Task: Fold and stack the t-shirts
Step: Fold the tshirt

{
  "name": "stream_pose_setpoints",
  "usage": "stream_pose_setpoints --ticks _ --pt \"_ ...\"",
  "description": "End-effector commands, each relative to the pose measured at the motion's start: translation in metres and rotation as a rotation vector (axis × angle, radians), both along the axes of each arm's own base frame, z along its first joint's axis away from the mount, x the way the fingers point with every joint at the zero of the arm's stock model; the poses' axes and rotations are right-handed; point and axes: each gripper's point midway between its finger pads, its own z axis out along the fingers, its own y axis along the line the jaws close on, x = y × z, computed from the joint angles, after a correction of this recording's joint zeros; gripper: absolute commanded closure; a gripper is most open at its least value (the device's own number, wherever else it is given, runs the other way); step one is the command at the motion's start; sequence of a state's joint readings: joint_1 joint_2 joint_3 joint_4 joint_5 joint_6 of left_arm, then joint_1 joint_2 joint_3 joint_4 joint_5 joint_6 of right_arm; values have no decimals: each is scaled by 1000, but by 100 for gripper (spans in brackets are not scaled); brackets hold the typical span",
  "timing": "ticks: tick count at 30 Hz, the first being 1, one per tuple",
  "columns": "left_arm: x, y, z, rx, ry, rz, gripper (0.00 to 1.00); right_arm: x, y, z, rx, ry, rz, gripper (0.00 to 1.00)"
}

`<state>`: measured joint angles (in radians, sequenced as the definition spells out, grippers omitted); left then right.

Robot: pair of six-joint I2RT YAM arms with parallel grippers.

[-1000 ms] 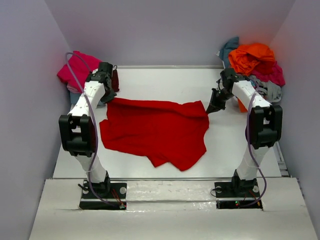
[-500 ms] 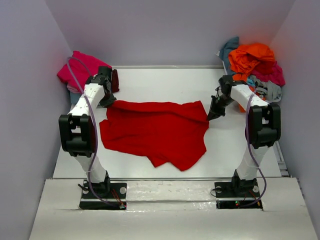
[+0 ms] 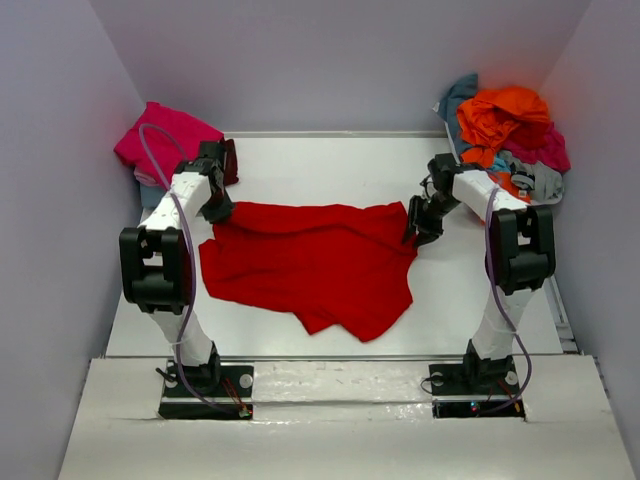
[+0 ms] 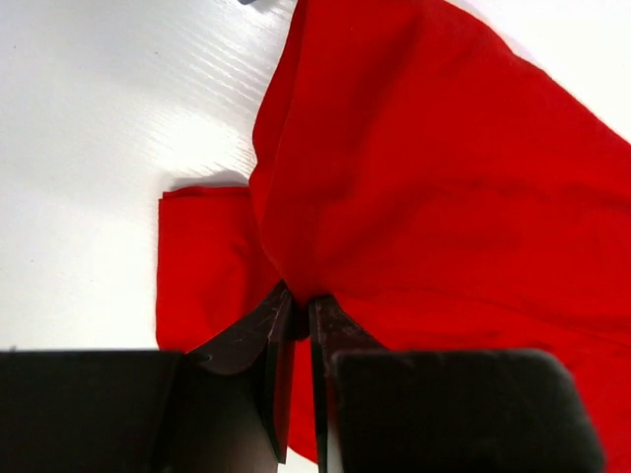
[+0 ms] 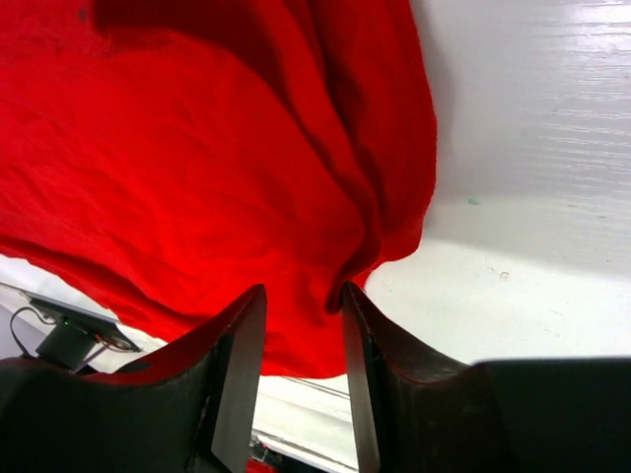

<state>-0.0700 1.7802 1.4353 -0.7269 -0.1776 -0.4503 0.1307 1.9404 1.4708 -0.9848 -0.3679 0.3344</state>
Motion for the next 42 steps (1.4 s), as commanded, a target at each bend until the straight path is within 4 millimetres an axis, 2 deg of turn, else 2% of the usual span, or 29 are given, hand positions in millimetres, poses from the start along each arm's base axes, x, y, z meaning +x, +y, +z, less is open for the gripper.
stream_pose_setpoints --ticks 1,4,10,11,15,19,27,28,32,37,42 --pt "-5 -1 4 -16 -8 2 79 5 8 5 24 -22 32 55" --pt "-10 -1 3 -20 -5 8 69 5 8 6 26 -22 32 54" --pt "-24 -4 5 -30 -23 34 34 16 10 16 33 -60 26 54" --pt "-24 -4 7 -31 -26 35 32 18 10 18 33 -69 24 54" --pt "-30 0 16 -14 -44 51 31 34 16 34 40 -137 22 54" --pt "-26 3 25 2 -72 54 31 60 15 48 23 -216 2 54" --pt "3 -5 29 6 -85 25 31 94 19 42 22 -258 -15 55" --pt "6 -10 24 4 -70 13 31 98 20 33 22 -243 -18 55" --pt "22 -20 28 4 -86 -9 31 114 23 21 21 -240 -22 55" --pt "26 -28 25 6 -80 -30 31 130 26 25 28 -265 -25 55" --pt "27 -37 18 7 -66 -50 31 132 26 27 27 -262 -26 57"
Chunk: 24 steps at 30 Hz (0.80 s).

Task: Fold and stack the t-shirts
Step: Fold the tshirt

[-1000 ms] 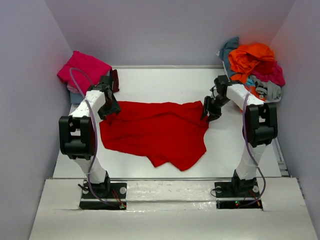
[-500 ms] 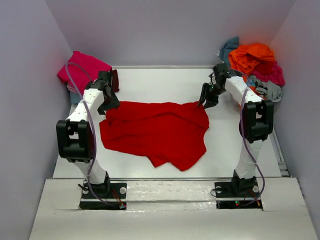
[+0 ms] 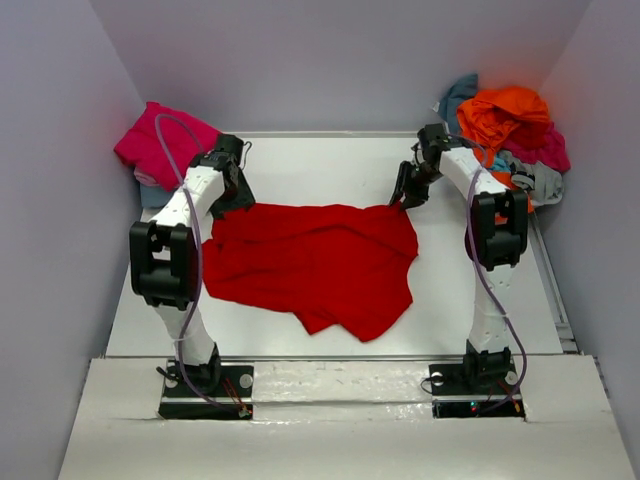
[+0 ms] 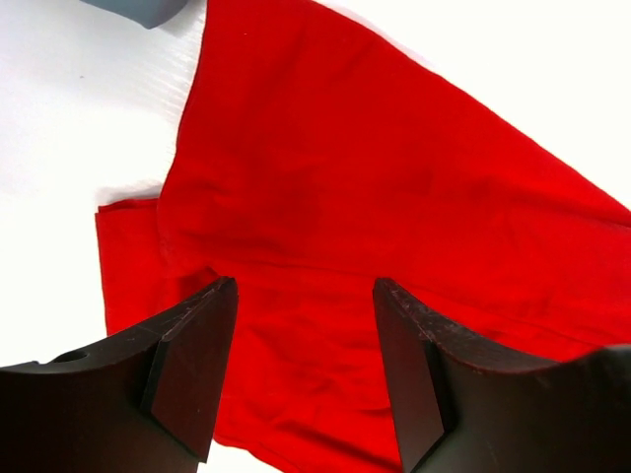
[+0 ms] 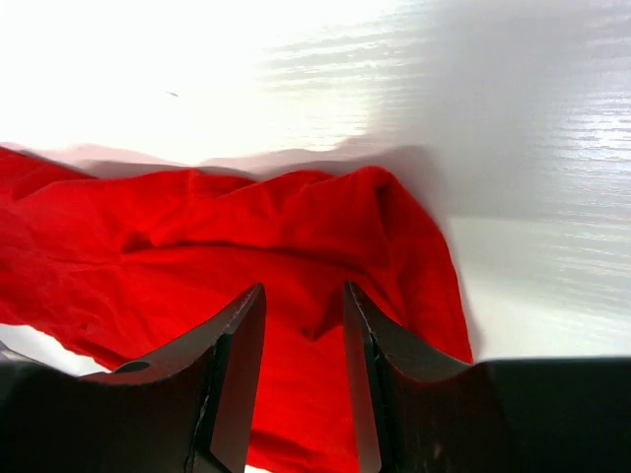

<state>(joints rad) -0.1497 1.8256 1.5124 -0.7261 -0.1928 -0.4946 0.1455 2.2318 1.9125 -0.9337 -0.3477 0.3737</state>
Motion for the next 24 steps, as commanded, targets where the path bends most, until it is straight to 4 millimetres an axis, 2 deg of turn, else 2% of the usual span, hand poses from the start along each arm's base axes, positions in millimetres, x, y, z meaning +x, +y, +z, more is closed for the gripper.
stream_pose_setpoints --ticks 1,5,14,24 --pt "8 -4 9 13 -20 -15 31 14 6 27 16 -77 1 58" --pt "8 -7 4 19 -10 -20 31 6 4 28 12 -66 2 64" --pt "9 -11 -5 23 4 -29 31 -7 2 25 6 -35 5 64" --pt "5 -14 -12 24 15 -39 31 -15 9 25 3 -21 24 64"
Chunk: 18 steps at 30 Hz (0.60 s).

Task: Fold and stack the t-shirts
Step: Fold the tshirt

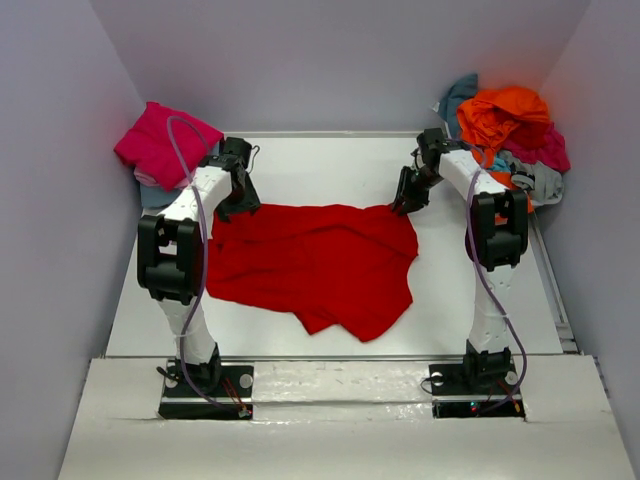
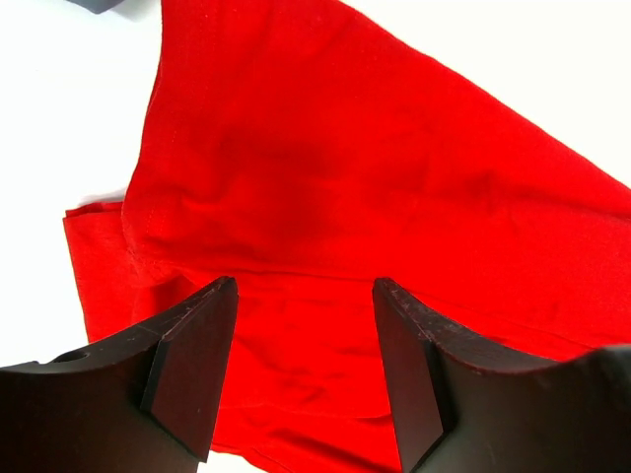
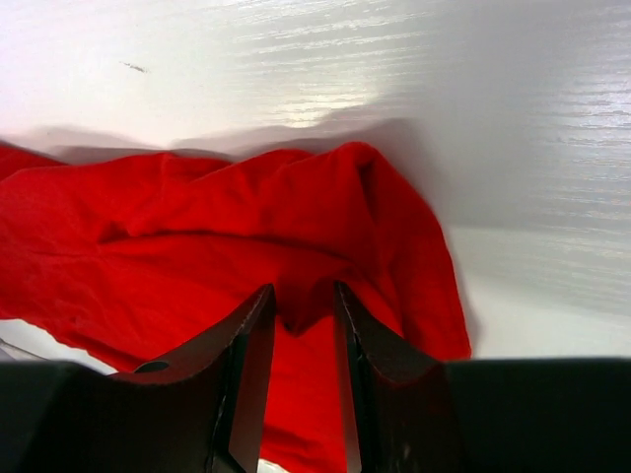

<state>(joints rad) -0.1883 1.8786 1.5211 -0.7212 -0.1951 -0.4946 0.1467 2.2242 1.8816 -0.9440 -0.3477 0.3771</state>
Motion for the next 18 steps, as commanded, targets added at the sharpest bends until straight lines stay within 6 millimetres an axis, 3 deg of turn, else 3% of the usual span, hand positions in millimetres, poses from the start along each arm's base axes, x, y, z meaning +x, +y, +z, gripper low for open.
stream_pose_setpoints --ticks 1,4,13,18 --pt "4 1 4 13 -22 -2 31 -6 10 31 8 -54 26 65" --pt "4 1 4 15 -21 -2 32 -7 10 31 8 -51 26 66" --pt "2 2 2 21 -15 -1 32 -17 13 31 7 -33 35 90" --pt "3 2 1 22 -15 -3 32 -27 20 44 11 -32 63 92"
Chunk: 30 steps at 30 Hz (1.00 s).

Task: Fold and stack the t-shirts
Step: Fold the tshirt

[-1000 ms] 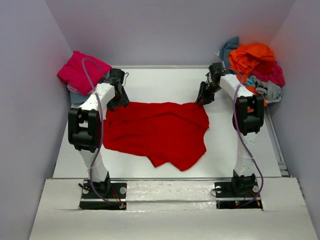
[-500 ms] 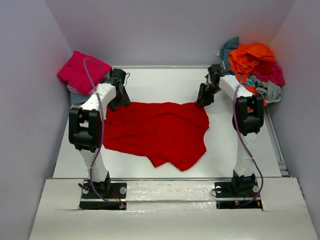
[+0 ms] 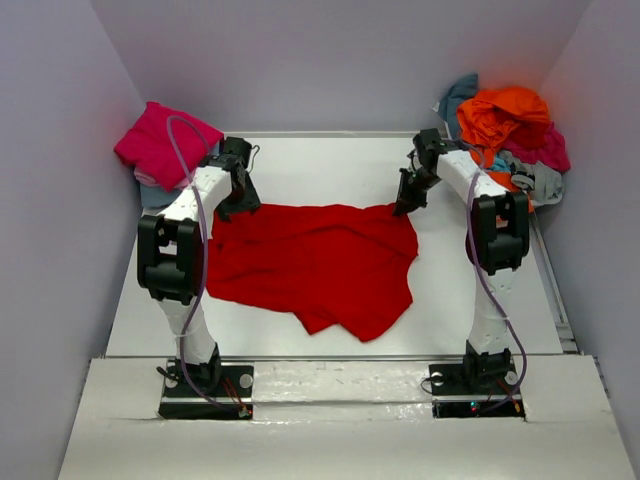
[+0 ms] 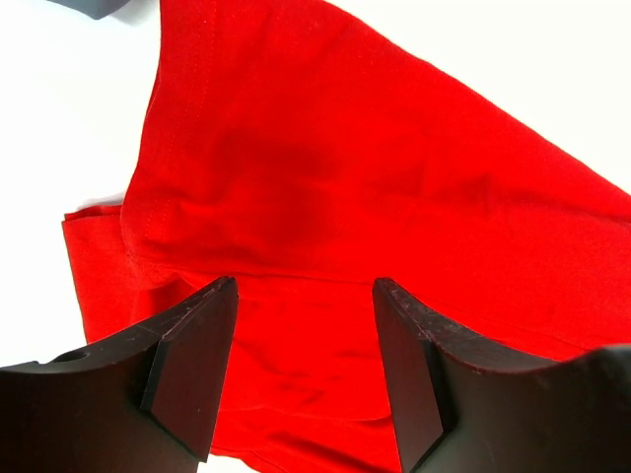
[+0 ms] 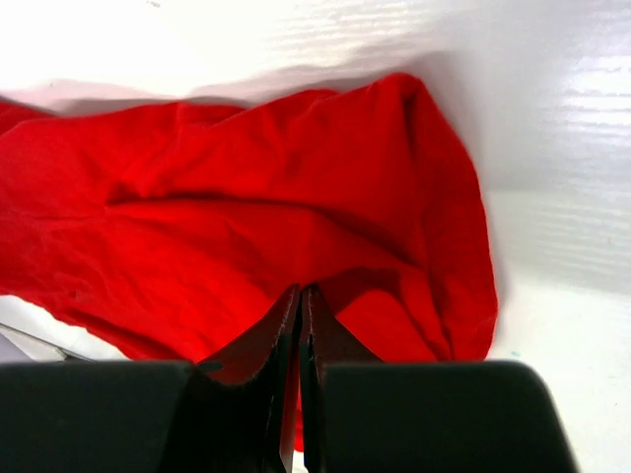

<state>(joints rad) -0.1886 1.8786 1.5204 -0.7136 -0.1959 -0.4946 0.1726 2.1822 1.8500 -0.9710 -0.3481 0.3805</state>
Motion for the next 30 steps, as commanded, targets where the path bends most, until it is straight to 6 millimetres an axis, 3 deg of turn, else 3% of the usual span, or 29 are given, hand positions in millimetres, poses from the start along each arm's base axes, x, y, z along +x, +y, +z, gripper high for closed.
stream_pose_setpoints --ticks 1,7,13,21,25,27,30 --pt "1 3 -1 23 -6 -3 32 -15 14 39 15 -48 53 92" --pt "1 -2 -3 19 -4 -15 32 -33 26 66 36 -64 97 92" --pt "2 -2 -4 20 -8 -19 32 -59 45 77 41 -54 160 93" --pt "1 -4 -6 12 -8 -36 32 -103 63 57 39 34 225 93" --pt "1 -4 -4 13 -14 -44 32 -115 71 45 44 77 251 91" --pt "2 -4 -2 13 -19 -47 32 -125 80 40 47 99 287 88" --pt "2 -3 -1 15 -22 -49 32 -135 92 30 46 128 336 73"
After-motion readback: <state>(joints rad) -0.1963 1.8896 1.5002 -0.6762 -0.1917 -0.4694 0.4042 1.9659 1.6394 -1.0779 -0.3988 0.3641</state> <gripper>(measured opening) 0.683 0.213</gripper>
